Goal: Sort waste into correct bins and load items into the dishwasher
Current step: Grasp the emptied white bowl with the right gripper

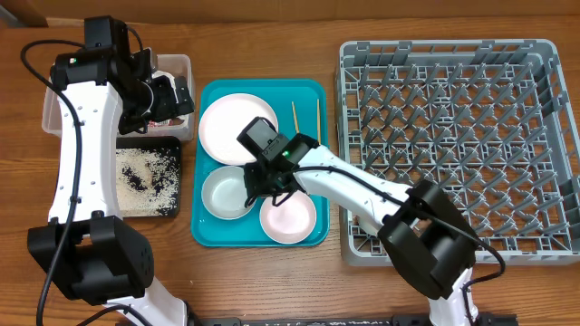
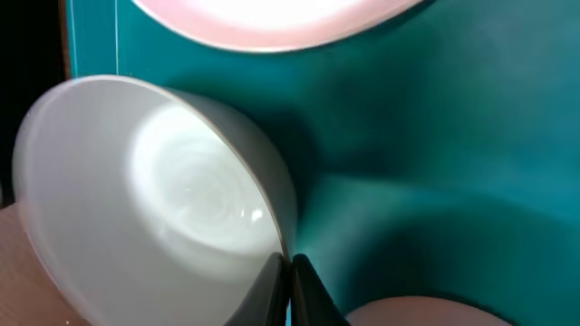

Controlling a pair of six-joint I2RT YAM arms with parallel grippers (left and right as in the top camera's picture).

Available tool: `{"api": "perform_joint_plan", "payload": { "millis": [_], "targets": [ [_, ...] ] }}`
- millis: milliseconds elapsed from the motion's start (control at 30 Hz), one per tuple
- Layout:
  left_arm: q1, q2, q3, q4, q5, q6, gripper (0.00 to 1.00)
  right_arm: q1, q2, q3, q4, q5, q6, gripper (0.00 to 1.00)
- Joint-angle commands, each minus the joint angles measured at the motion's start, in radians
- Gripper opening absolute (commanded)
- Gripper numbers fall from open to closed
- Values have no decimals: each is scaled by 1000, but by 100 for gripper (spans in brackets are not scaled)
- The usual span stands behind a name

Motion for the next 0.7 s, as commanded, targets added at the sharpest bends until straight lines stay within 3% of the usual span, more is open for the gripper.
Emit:
{"api": "perform_joint_plan", "payload": {
  "millis": [0,367,667],
  "targets": [
    [-1,0,27,0,9,-3,100,-10,-108,27,-39,123,32,4],
    [-1,0,27,0,9,-3,100,-33,-162,27,-166,346,62,4],
    [-1,0,27,0,9,-3,100,-65,-257,30,-229,853,89,4]
  ]
}}
